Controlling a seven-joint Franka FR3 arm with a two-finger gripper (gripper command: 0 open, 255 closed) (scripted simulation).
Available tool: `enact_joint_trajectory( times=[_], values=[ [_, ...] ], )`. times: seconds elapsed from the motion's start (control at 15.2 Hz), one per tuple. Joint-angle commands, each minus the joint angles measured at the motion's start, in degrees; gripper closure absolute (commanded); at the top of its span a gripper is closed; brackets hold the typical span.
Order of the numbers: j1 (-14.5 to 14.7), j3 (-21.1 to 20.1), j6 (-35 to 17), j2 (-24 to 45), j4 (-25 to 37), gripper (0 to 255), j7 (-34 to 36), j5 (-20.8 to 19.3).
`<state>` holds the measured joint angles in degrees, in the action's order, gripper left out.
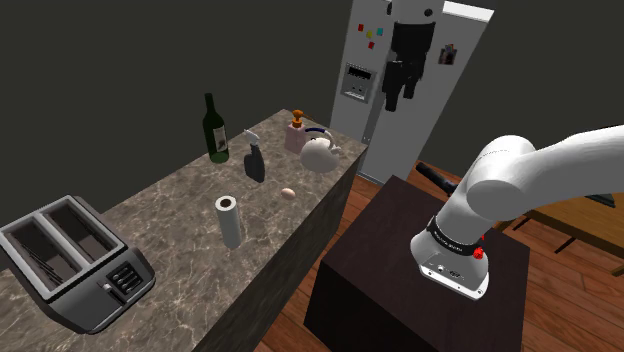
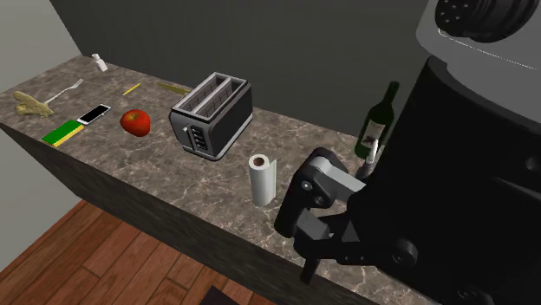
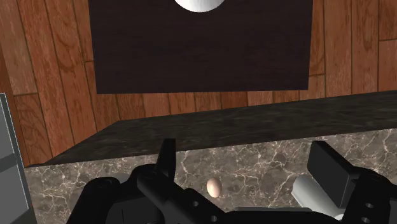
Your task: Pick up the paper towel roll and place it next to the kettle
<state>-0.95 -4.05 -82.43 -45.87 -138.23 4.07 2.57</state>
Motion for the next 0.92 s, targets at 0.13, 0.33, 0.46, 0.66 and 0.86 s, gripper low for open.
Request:
enact_joint_trajectory(
  times=[0.13,0.33,0.46,0.66,0.86],
  values=[
    [0.4,-1.6,-3.7,1.8,-1.5,0,1.8,1.4],
    [0.9,-3.9,-9.5,5.3,-3.0,0,4.3,3.4],
    [1.3,-5.5,-13.4,8.0,-3.7,0,6.0,4.6],
    [1.7,-7.9,-19.2,12.7,-4.0,0,8.5,6.0],
    [2.0,-10.2,-24.9,18.0,-3.6,0,11.0,6.9]
  ],
)
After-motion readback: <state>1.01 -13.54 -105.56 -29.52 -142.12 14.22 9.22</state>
